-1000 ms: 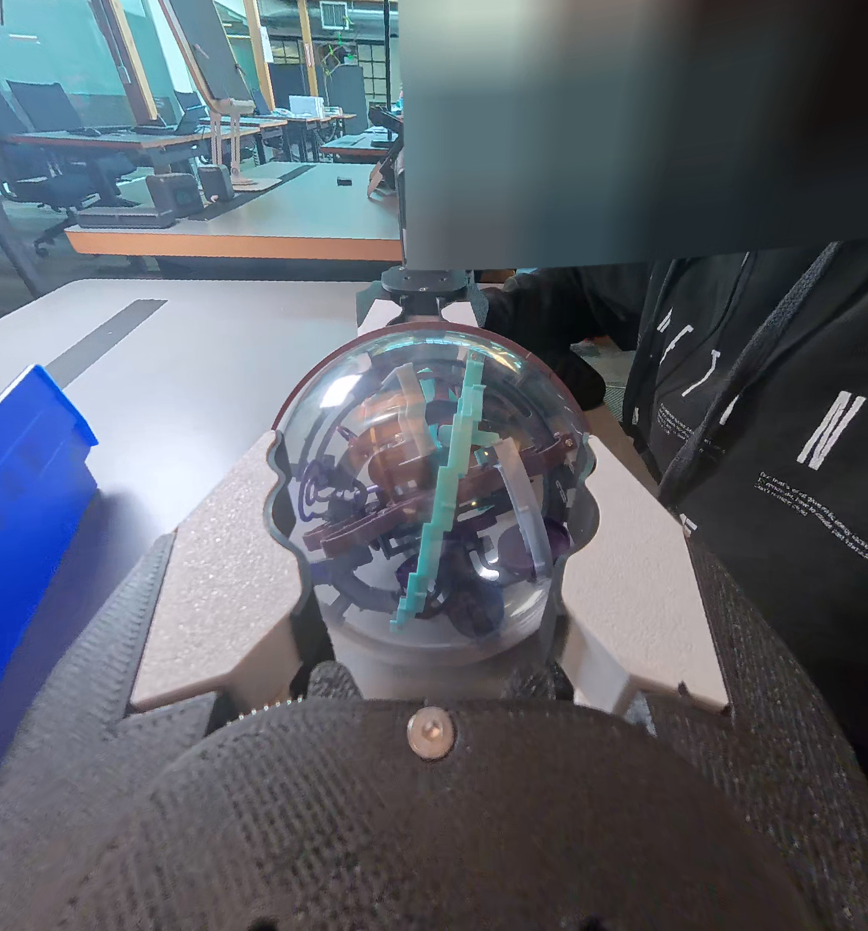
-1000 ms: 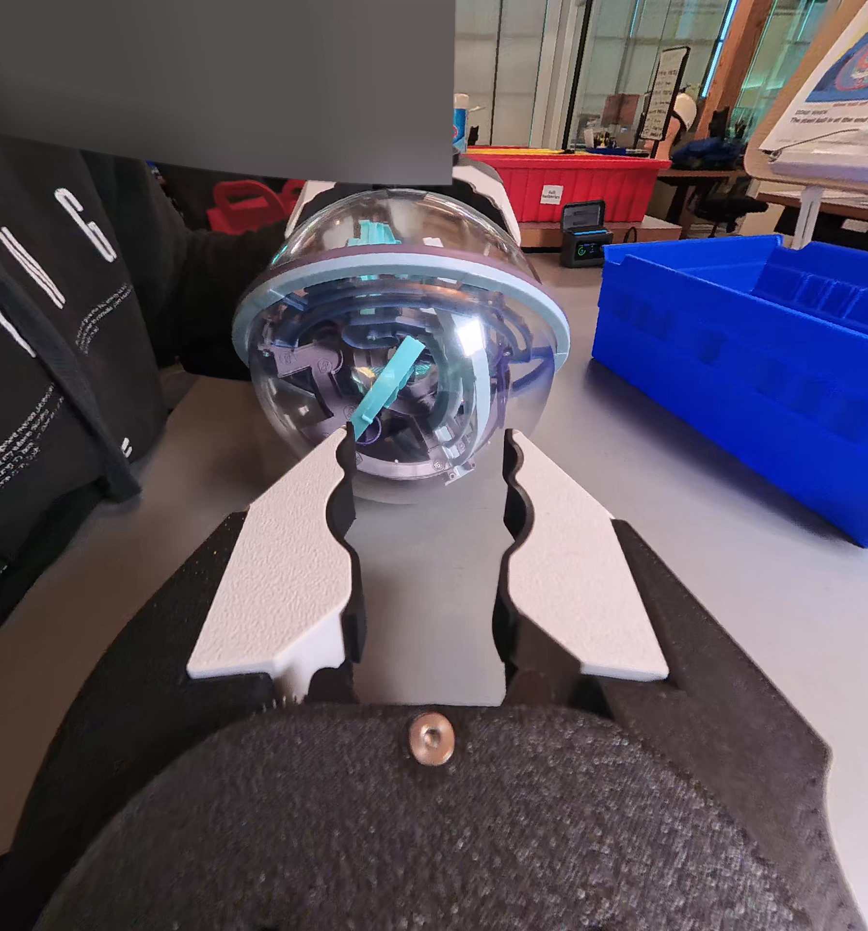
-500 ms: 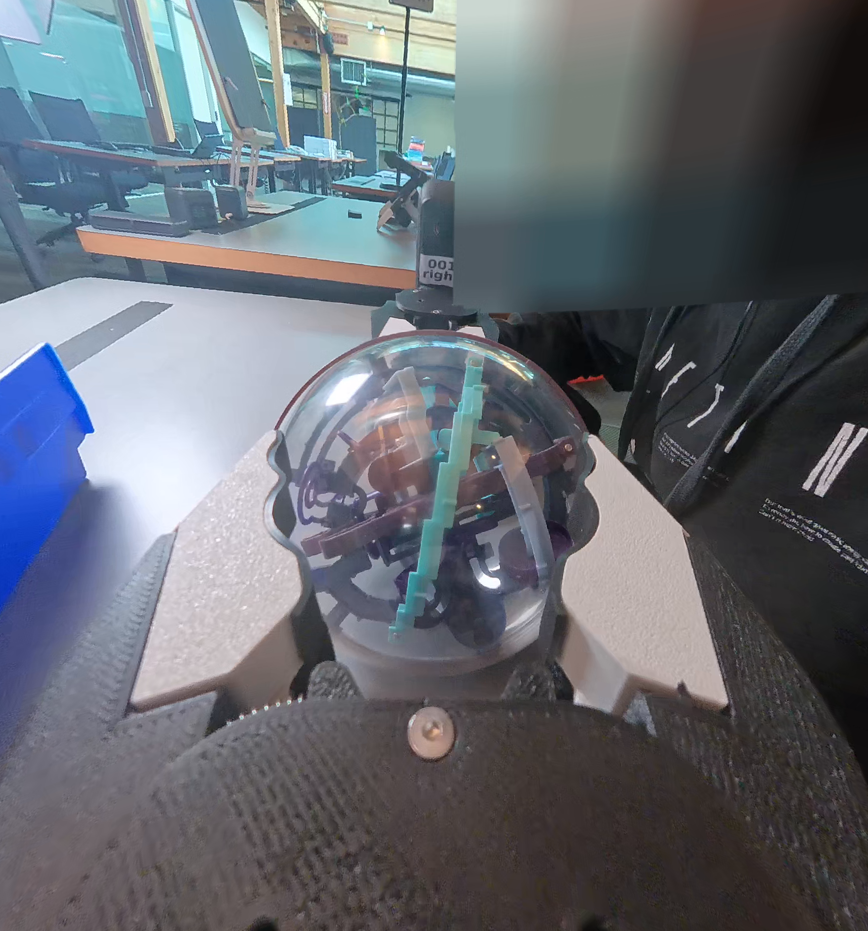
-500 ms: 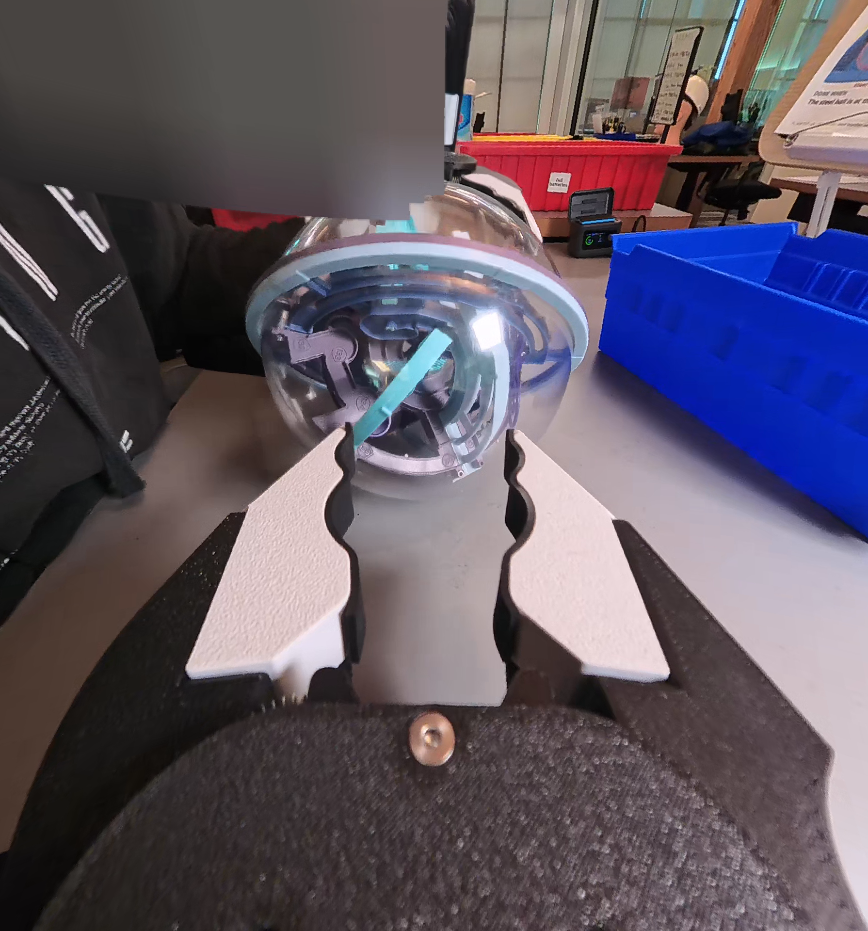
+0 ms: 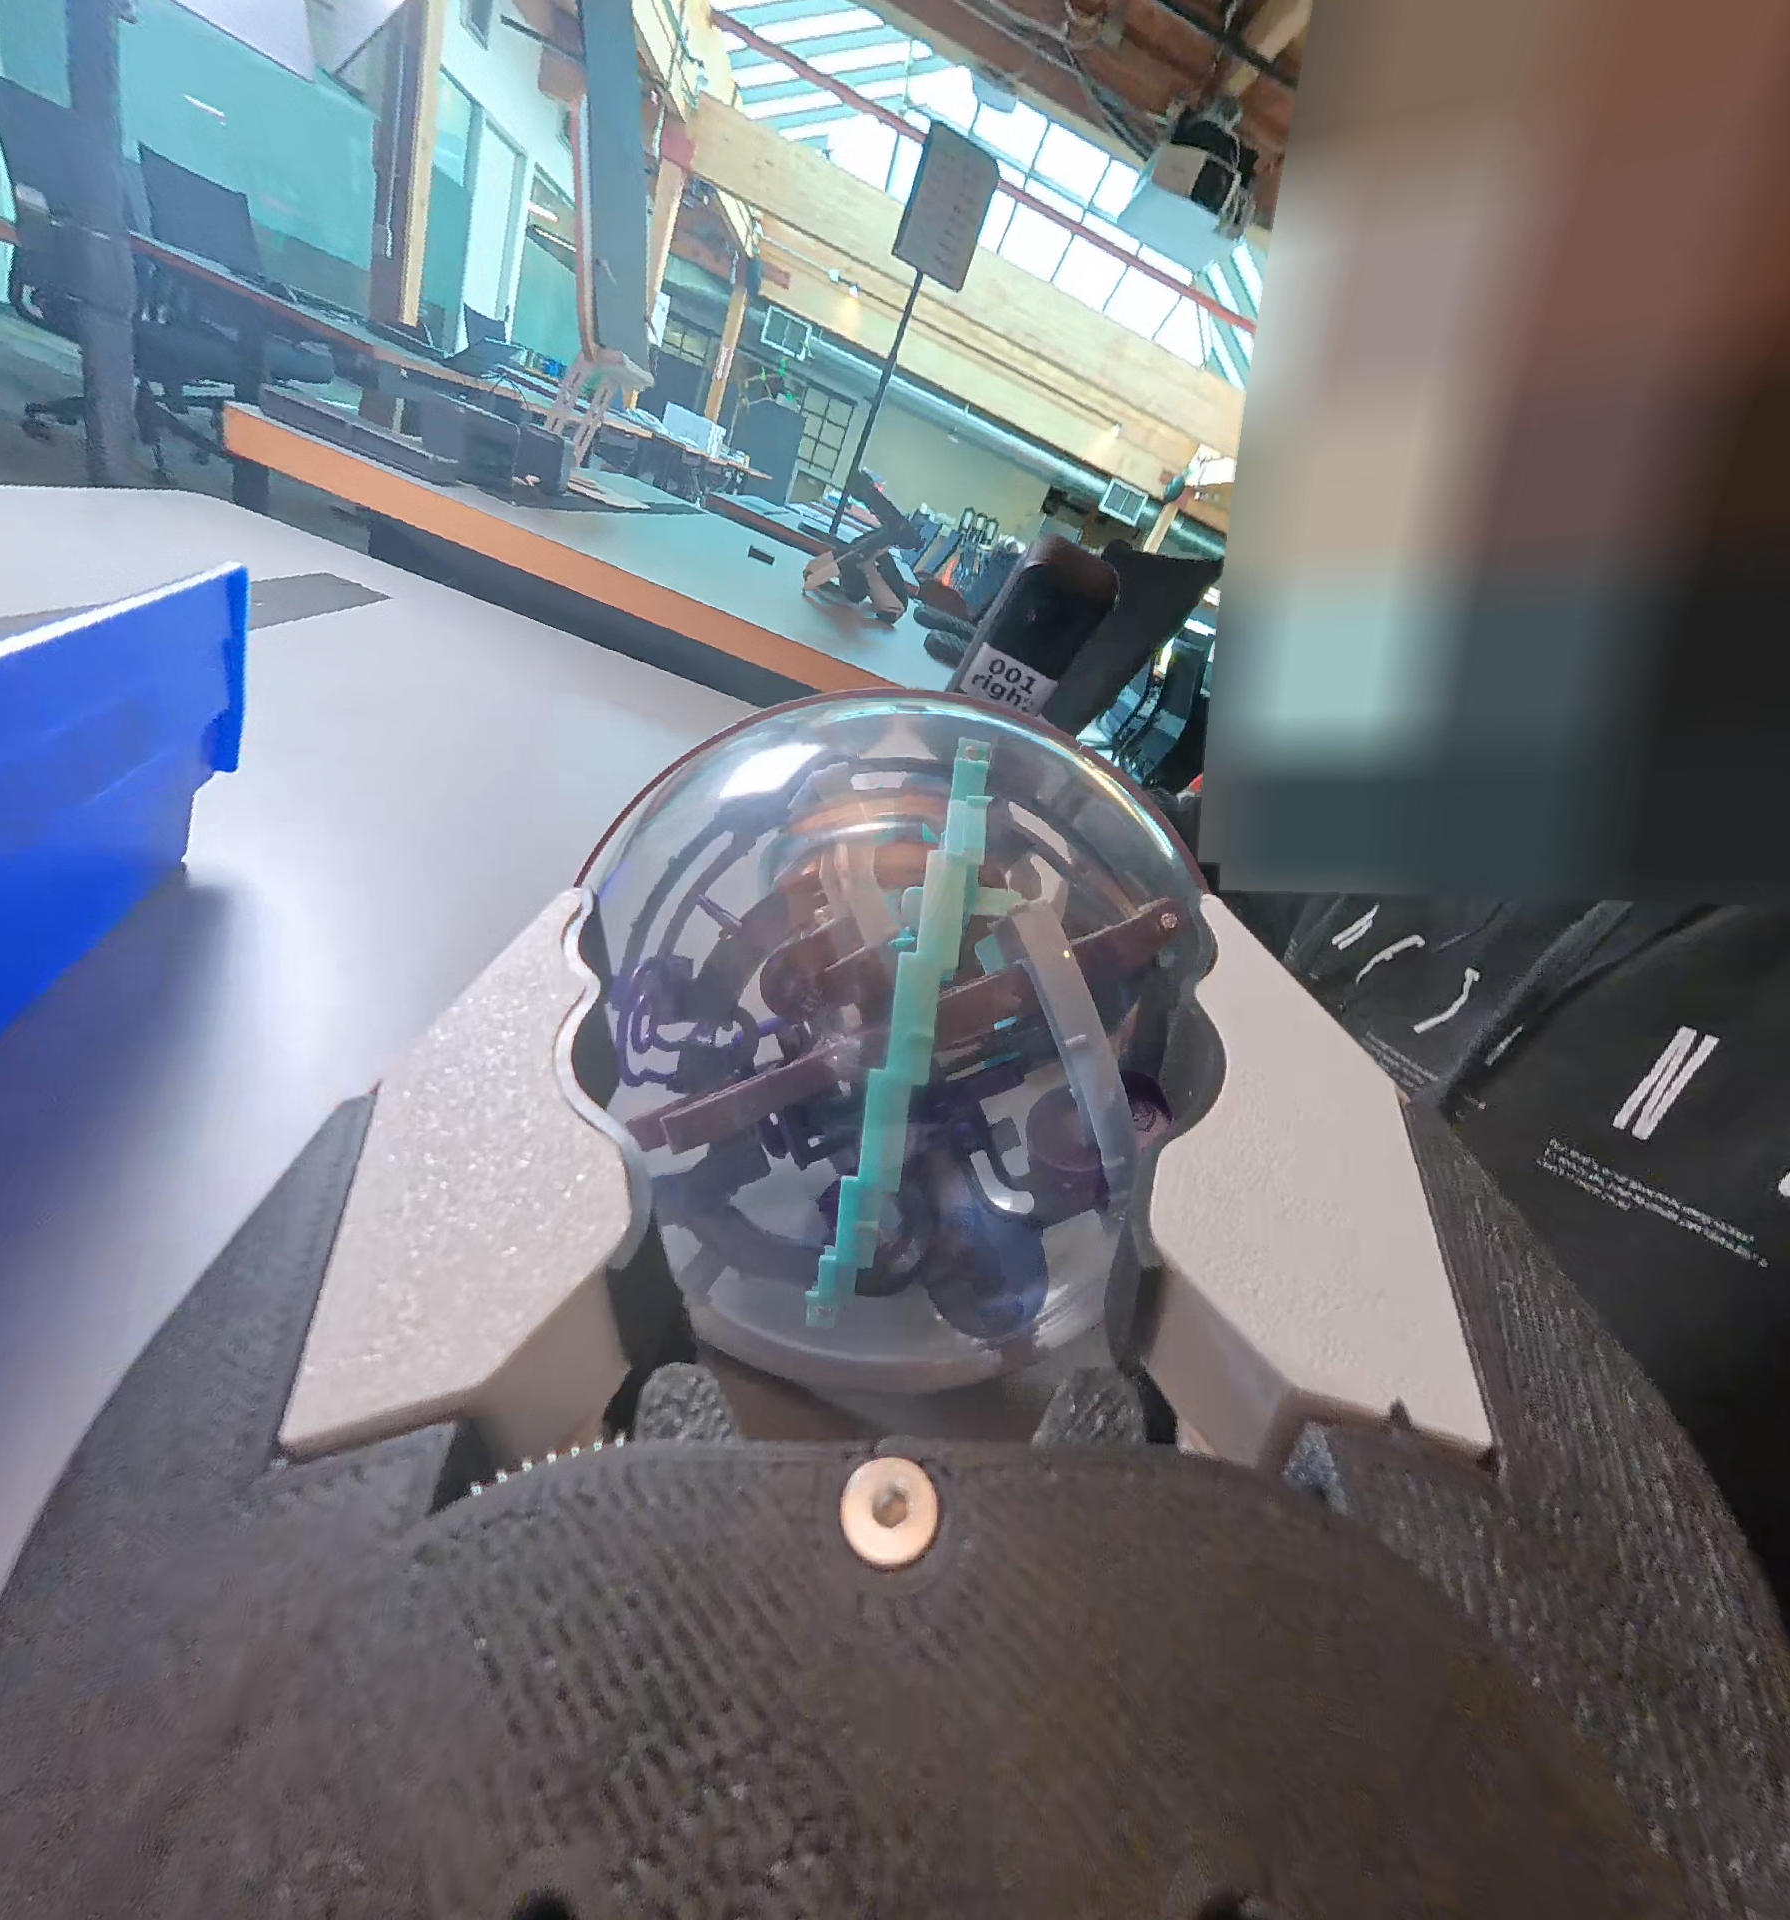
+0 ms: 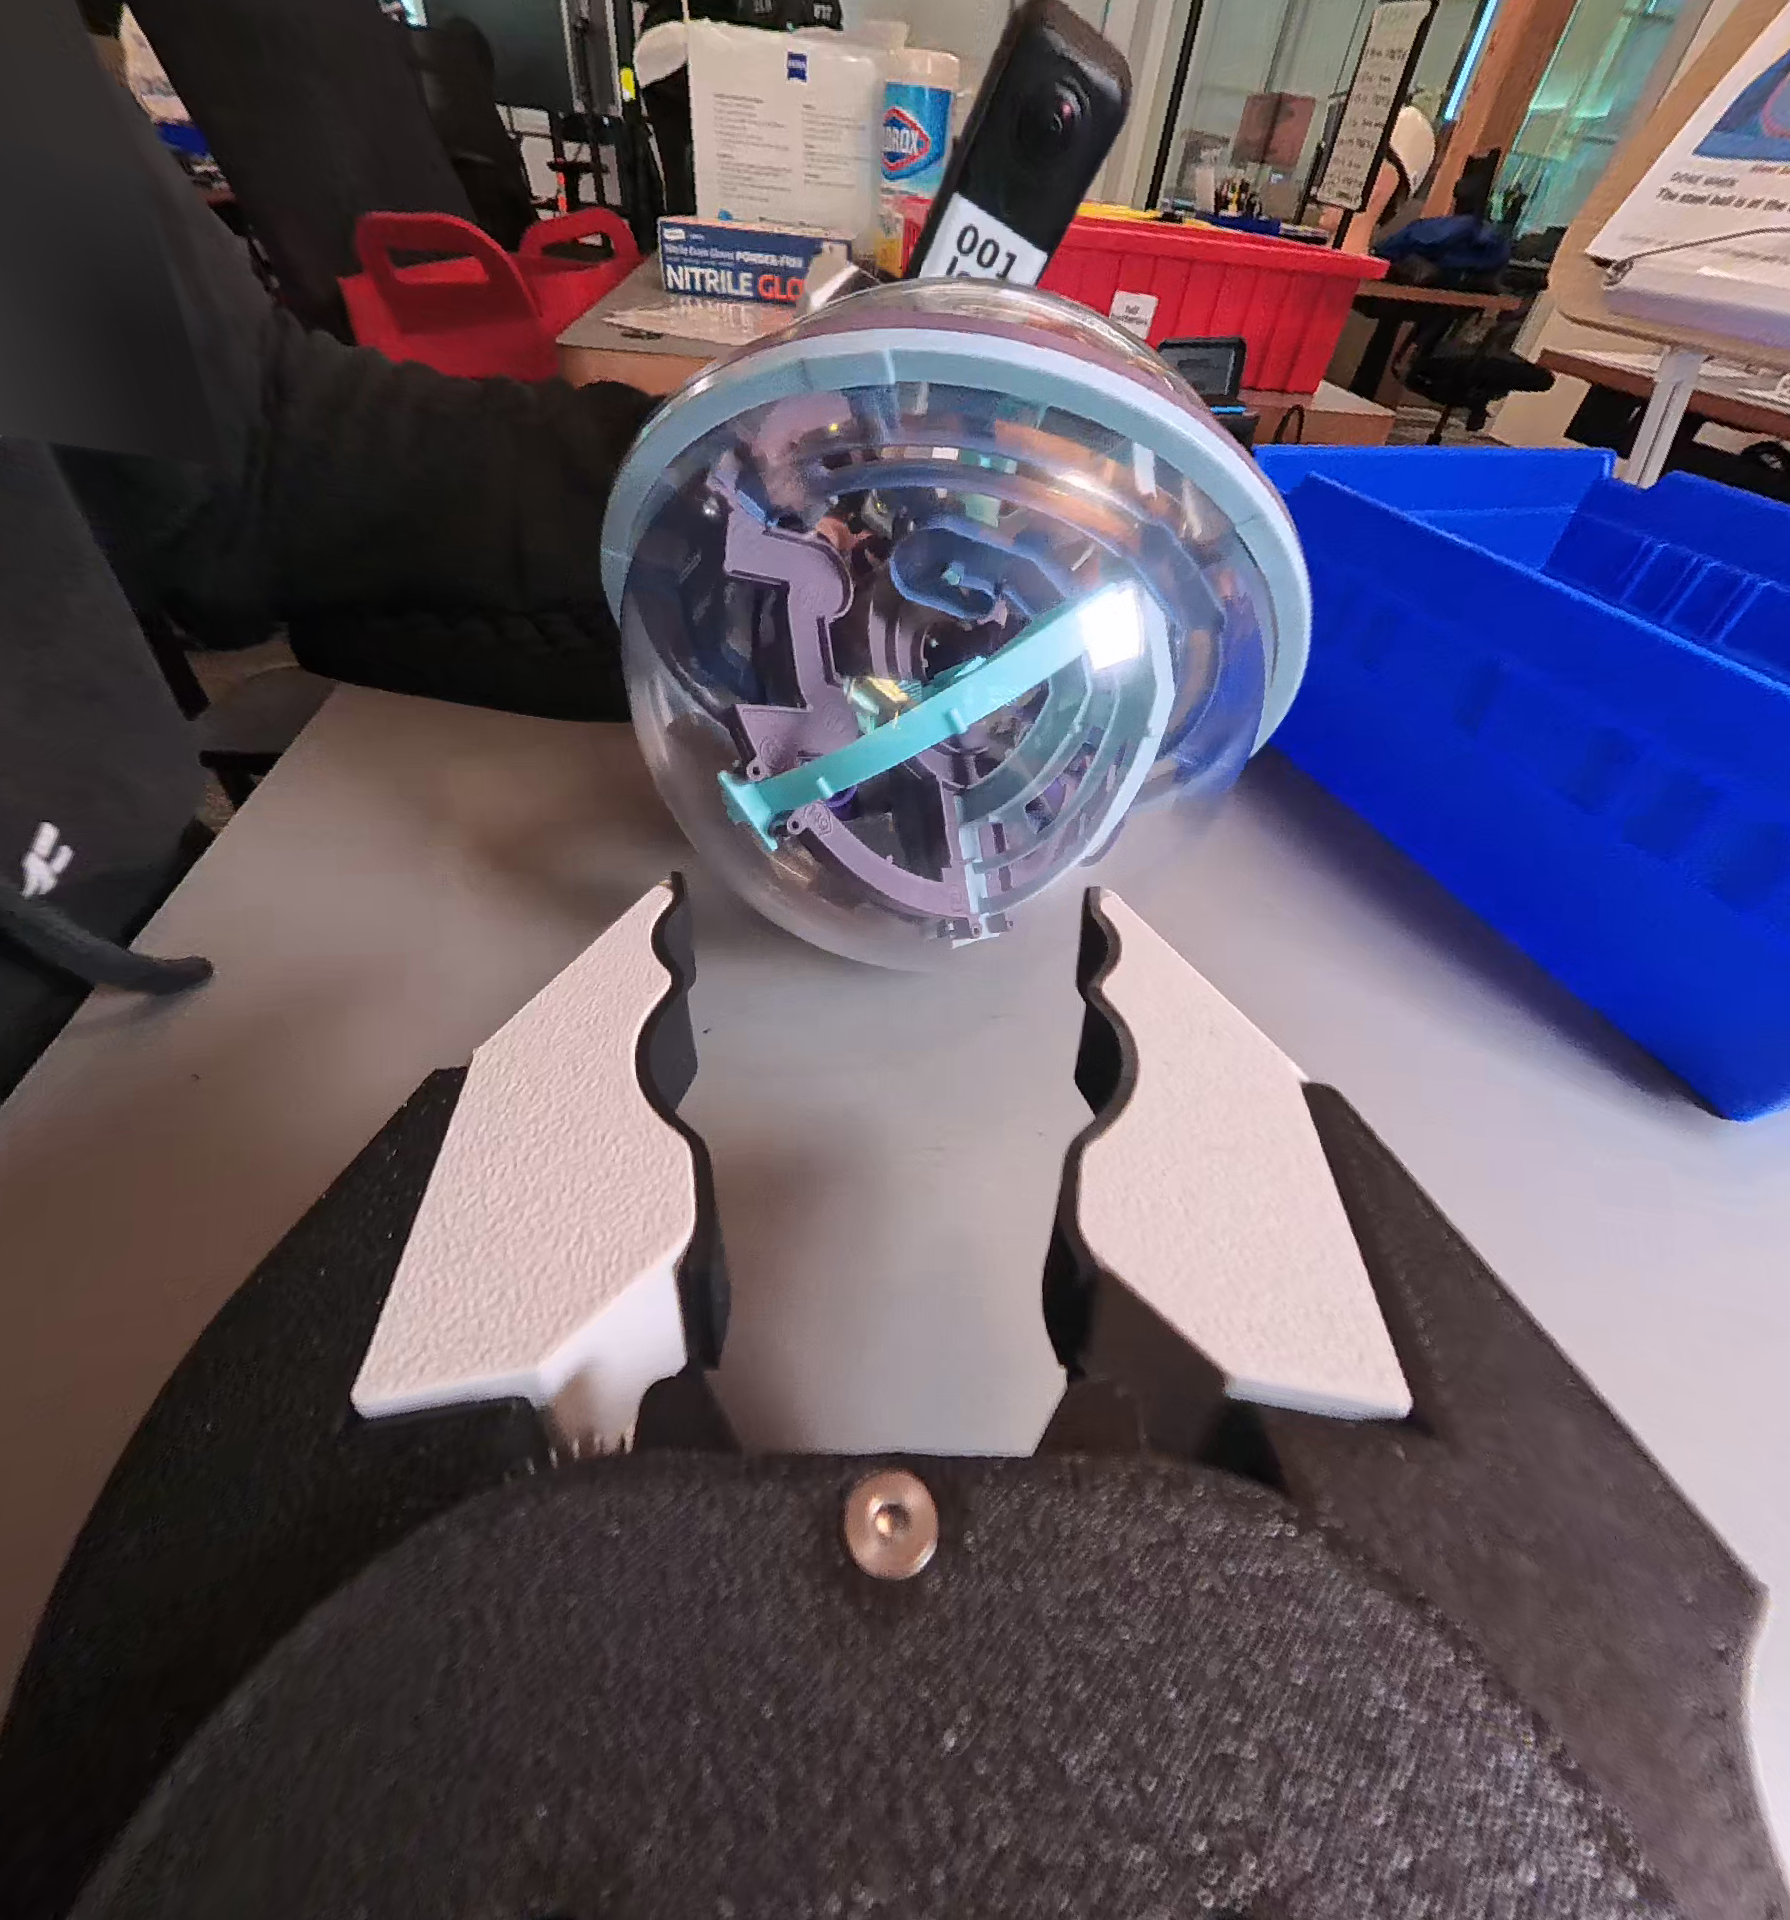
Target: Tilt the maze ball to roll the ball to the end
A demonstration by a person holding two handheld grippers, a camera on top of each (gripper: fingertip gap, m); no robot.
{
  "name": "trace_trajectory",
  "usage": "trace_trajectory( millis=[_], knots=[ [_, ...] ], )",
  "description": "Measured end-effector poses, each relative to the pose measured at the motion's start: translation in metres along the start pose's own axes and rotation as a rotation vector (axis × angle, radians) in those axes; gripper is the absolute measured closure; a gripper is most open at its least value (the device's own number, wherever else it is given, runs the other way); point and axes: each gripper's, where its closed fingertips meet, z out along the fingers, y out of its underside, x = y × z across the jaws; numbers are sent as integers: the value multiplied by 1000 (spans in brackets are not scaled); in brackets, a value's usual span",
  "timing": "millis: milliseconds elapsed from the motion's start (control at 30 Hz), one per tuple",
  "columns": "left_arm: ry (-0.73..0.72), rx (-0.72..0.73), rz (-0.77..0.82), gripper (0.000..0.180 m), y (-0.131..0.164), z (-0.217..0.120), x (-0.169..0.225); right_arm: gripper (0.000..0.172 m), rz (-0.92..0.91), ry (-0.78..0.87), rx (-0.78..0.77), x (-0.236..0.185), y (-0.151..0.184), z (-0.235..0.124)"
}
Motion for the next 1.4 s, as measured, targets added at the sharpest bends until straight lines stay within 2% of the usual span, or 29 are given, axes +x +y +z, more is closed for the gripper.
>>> trace_trajectory(
  millis=[100,200,300,533,1067,1400],
  knots=[
    [-2,30,-40,77,-3,0,-6,95,45,21,-18,7,2,3],
    [0,62,-77,78,-5,0,-12,80,77,45,-48,15,5,13],
    [-2,92,-109,81,-8,-2,-17,68,35,77,-82,20,8,23],
    [1,140,-174,85,-10,-7,-26,54,-9,82,-114,27,4,47],
    [-14,187,-217,86,-11,-6,-31,53,149,23,-69,29,-3,44],
    [-15,182,-236,89,-11,-8,-32,56,148,37,-61,29,-6,41]
  ],
)
